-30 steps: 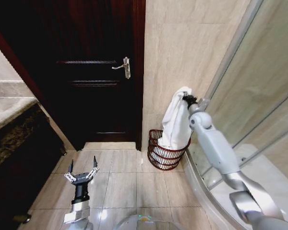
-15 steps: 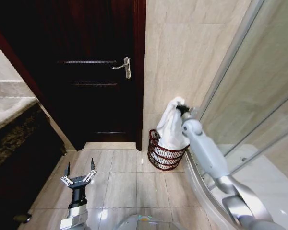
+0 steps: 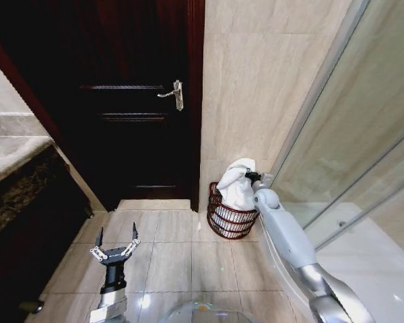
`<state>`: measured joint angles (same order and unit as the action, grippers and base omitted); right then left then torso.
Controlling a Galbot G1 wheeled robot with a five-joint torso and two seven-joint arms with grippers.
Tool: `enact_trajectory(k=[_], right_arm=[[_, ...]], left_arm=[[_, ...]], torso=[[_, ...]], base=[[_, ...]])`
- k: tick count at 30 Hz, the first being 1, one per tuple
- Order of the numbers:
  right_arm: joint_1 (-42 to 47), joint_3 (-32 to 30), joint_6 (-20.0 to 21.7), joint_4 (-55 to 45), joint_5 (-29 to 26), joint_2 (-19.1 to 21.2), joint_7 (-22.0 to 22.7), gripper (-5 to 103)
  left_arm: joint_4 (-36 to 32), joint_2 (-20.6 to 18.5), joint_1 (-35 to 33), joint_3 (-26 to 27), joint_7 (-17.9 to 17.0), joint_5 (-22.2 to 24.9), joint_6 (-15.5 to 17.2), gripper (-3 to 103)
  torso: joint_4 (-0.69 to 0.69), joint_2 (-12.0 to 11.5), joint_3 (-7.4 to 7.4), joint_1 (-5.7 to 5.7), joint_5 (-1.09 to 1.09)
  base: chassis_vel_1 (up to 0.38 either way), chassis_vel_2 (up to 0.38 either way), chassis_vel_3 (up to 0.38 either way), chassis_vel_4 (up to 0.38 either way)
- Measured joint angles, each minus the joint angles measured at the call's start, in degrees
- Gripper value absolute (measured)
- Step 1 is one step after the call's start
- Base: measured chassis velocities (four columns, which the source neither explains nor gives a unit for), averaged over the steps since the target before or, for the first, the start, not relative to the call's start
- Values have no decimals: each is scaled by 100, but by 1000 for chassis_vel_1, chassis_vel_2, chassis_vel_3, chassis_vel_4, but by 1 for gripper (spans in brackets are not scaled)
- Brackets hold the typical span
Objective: Discard the used towel into the hamper.
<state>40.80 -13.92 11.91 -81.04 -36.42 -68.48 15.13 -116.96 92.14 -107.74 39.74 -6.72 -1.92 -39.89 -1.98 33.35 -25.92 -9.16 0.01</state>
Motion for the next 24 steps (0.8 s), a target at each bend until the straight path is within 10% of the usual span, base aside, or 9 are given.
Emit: enact_trajectory(k=[24], right_arm=[[557, -513, -414, -380, 256, 267, -409, 5]], left_arm=[[112, 0, -67, -40, -12, -193, -2, 100]], torso=[[0, -437, 255, 181, 0]], base=[[0, 0, 0, 0]])
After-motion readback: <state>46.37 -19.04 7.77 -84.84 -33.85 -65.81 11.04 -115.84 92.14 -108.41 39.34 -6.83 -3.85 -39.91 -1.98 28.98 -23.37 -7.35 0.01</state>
